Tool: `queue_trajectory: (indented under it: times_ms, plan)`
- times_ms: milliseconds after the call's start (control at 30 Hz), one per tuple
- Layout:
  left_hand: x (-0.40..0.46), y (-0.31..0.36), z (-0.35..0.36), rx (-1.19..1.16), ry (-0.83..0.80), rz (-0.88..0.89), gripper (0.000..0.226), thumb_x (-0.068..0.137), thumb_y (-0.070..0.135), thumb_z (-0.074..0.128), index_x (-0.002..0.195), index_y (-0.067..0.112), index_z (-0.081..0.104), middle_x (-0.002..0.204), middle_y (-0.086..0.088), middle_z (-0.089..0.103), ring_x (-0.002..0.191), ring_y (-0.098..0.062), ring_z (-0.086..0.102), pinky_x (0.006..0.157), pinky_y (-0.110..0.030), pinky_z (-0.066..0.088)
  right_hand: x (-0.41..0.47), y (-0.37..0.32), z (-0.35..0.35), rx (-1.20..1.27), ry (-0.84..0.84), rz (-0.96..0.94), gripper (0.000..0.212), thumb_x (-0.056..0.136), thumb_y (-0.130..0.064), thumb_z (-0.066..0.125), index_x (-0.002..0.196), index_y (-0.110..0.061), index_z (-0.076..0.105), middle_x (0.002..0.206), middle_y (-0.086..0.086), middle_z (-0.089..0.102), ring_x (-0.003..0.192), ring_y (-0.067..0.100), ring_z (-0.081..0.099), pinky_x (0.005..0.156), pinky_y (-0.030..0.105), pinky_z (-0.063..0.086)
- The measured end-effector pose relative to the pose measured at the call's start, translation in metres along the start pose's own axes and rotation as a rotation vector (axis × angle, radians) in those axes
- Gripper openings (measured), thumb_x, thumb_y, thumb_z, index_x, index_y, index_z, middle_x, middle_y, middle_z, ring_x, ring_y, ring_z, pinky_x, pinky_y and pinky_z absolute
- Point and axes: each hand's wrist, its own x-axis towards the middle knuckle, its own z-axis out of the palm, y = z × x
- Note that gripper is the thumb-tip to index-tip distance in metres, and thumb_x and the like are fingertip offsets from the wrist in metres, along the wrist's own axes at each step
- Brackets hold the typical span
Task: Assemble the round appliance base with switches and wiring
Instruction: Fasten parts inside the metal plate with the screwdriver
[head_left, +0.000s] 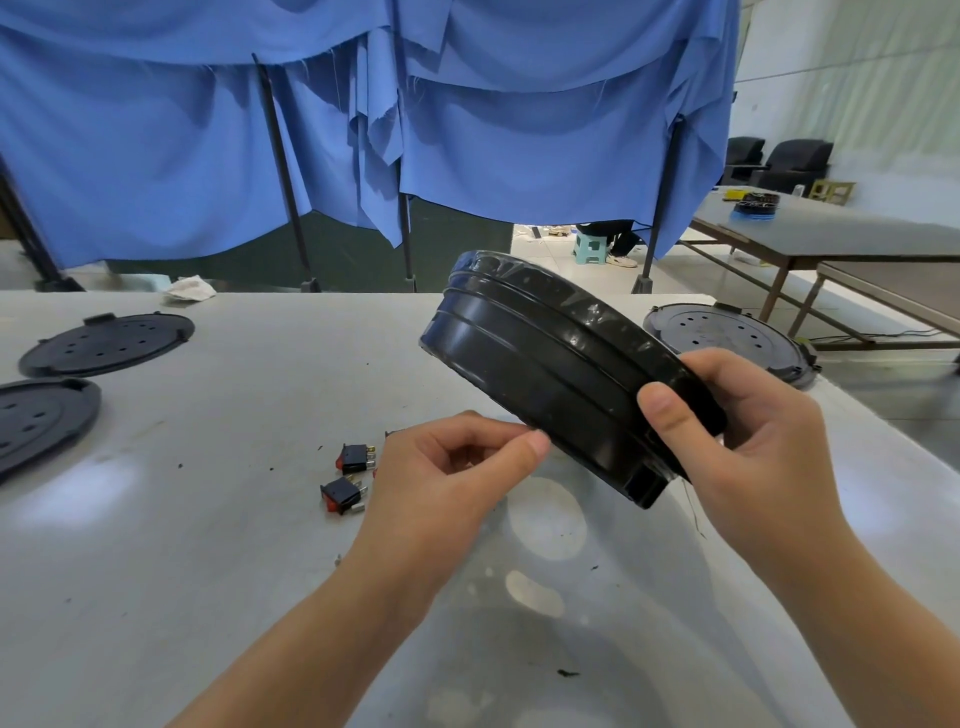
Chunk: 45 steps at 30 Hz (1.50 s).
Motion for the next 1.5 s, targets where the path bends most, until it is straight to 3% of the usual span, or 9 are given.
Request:
queue_trajectory:
  times_ms: [133,433,800,1033,1167,1300,1500]
  plan:
    - [-0.001,-0.001,0.001,0.029,0.035,0.036,0.008,0.071,0.023,0.076,0.064,0.02,0.076,0.055,0.004,0.059,0.05,-0.001,0.048,0.048,-0.012,0.039,-0.001,0.001,0.0,-0.01,-0.006,-0.007,0.004,0.083,-0.024,0.063,0.081,-0.021,0.065,0.066,-0.011,0.064,0.056,0.002,0.058,0.05,0.008,0.044]
    - [-0.002,-0.002,0.003,0.026,0.068,0.003,0.011,0.067,0.029,0.072,0.065,0.018,0.074,0.058,-0.008,0.058,0.051,-0.003,0.049,0.05,-0.014,0.043,-0.002,-0.001,0.003,-0.038,-0.005,-0.025,0.01,0.081,-0.03,0.059,0.082,-0.02,0.062,0.066,-0.019,0.063,0.058,-0.003,0.058,0.049,0.004,0.041]
    - [-0.004,0.0,0.003,0.068,0.08,0.146,0.009,0.072,0.019,0.075,0.066,0.014,0.071,0.065,-0.017,0.058,0.053,-0.008,0.049,0.051,-0.017,0.042,-0.005,-0.01,0.005,-0.044,0.033,-0.06,0.006,0.08,-0.032,0.057,0.084,-0.029,0.061,0.072,-0.02,0.065,0.06,-0.004,0.06,0.045,0.003,0.041]
    - [-0.004,0.001,0.006,0.005,0.064,0.038,0.012,0.07,0.025,0.073,0.066,0.014,0.072,0.062,-0.016,0.056,0.051,-0.007,0.049,0.05,-0.016,0.043,-0.005,-0.007,0.003,-0.048,0.038,-0.065,0.008,0.08,-0.033,0.057,0.086,-0.029,0.062,0.074,-0.02,0.065,0.063,-0.004,0.061,0.048,0.003,0.042]
    - [-0.002,-0.001,0.003,-0.028,-0.007,-0.076,0.016,0.065,0.038,0.074,0.065,0.021,0.073,0.055,0.006,0.057,0.055,-0.004,0.053,0.059,-0.017,0.049,-0.003,-0.001,0.001,-0.049,0.038,-0.066,0.003,0.087,-0.03,0.063,0.086,-0.032,0.062,0.075,-0.021,0.066,0.067,-0.002,0.062,0.052,0.004,0.045]
    - [0.0,-0.001,0.0,-0.053,-0.06,-0.12,0.034,0.049,0.052,0.071,0.072,0.028,0.078,0.06,0.011,0.065,0.06,-0.002,0.058,0.068,-0.019,0.054,0.0,0.007,-0.005,0.022,0.075,0.005,0.004,0.084,-0.031,0.061,0.086,-0.032,0.065,0.077,-0.009,0.07,0.07,0.01,0.067,0.056,0.017,0.054]
    - [0.0,-0.002,0.001,-0.158,-0.131,-0.162,0.037,0.049,0.047,0.075,0.081,0.03,0.079,0.077,0.002,0.074,0.072,-0.007,0.067,0.068,-0.019,0.055,-0.001,0.006,-0.005,0.008,0.079,-0.006,0.004,0.086,-0.031,0.063,0.085,-0.028,0.065,0.076,-0.008,0.069,0.066,0.007,0.065,0.055,0.014,0.051]
